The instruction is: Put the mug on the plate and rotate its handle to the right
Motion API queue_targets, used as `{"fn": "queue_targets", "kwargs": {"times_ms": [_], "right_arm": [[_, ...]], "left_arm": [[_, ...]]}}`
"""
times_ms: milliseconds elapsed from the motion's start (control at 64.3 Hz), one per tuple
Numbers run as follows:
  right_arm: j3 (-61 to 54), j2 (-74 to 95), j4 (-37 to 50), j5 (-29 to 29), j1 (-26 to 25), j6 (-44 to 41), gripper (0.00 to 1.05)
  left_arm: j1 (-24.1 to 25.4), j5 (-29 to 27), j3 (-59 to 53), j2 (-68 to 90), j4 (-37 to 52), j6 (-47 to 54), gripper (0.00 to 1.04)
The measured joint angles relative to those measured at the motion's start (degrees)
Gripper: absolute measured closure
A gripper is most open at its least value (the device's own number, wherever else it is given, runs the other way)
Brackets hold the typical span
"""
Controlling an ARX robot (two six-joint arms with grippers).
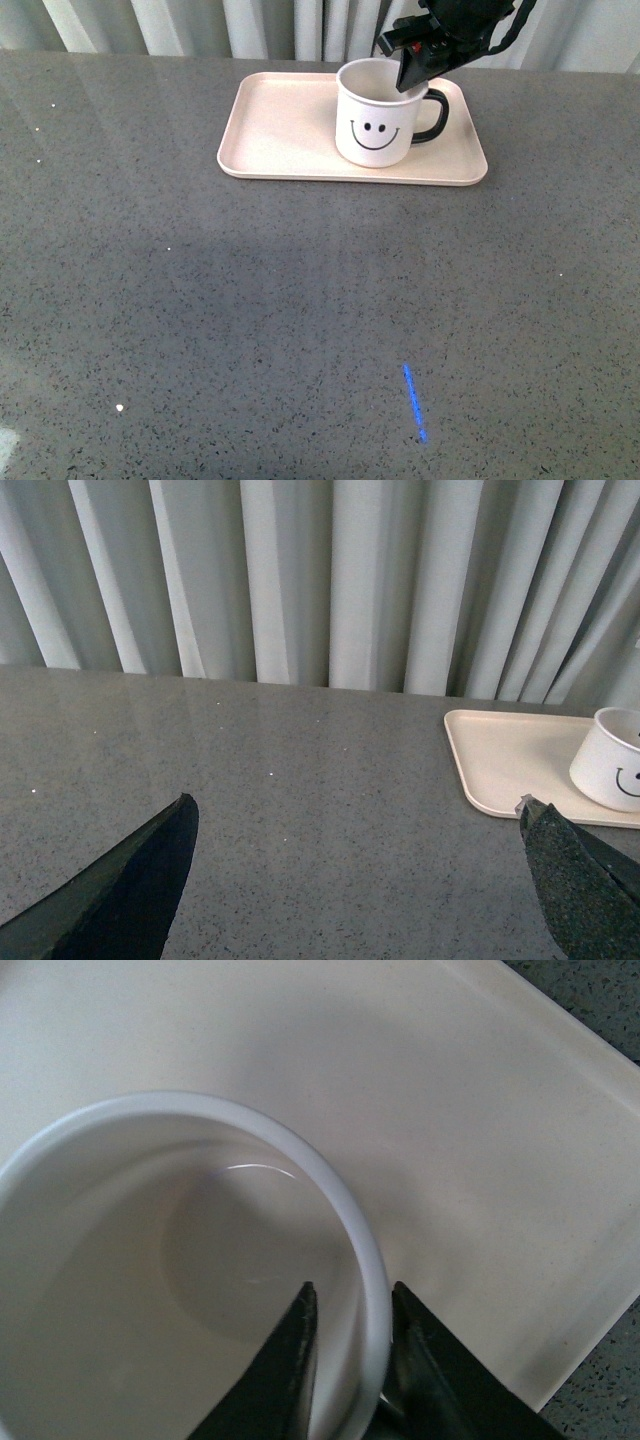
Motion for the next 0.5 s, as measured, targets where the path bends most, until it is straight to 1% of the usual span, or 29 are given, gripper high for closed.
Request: {"fn": "queue_targets", "kwargs": {"times_ms": [124,140,311,326,358,373,404,420,497], "right_arm": [[0.0,0.02,0.02,-0.09,0.07,-0.04,0.64],[0.0,0.02,0.02,-0.15,0.09,-0.07,0.61],[0.72,0.11,-0.5,-0.57,0.31,-0.57,0.36],[1.01,0.13,-0.61,-0.7,0.33,-0.68,0.33],[1.25,0.13,-0.61,-0.72,0.33,-0.68,0.29],[1.44,0.13,-0.59,-0.79,0.33,-0.76,0.26],[1.68,0.13,-0.59,-0.92,0.33,-0.85,0.23],[1.97,0.13,-0.59,-1.05,0.33,-0.85,0.19],[2.62,0.13,-0.39,-1.07,0.33,-0.85,0.09]], "left_arm": [[0.0,0.0,0.0,0.0,0.0,0.0,0.09],[0.0,0.0,0.0,0.0,0.0,0.0,0.09],[0.0,0.0,0.0,0.0,-0.02,0.0,0.09],[0.0,0.0,0.0,0.0,0.0,0.02,0.09],[0.0,0.0,0.0,0.0,0.0,0.02,0.09],[0.0,0.0,0.0,0.0,0.0,0.0,0.09],[0.0,0.0,0.0,0.0,0.0,0.0,0.09],[0.0,0.0,0.0,0.0,0.0,0.0,0.09],[0.0,0.0,0.0,0.0,0.0,0.0,0.09]]}}
